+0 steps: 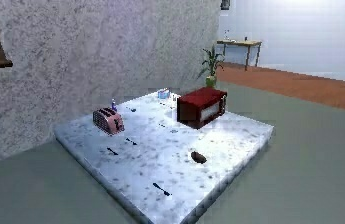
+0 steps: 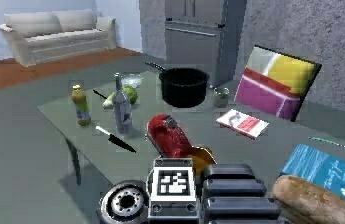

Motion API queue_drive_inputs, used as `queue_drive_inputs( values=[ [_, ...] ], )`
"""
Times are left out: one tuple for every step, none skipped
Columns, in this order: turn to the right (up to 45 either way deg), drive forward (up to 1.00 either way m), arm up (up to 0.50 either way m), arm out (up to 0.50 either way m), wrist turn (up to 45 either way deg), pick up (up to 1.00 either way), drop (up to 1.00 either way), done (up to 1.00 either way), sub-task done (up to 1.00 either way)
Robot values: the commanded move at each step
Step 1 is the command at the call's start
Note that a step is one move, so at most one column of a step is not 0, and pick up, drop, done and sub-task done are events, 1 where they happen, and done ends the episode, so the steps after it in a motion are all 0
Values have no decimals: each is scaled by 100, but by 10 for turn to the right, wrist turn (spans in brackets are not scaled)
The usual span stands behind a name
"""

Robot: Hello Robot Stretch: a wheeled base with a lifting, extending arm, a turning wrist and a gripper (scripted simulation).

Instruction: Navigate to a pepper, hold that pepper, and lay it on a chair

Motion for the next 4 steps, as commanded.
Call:
queue_drive_inputs(
  values=[
    [-450,0,0,0,0,0,0,0,0],
    [0,25,0,0,0,0,0,0,0],
    [-450,0,0,0,0,0,0,0,0],
    [-450,0,0,0,0,0,0,0,0]
  ],
)
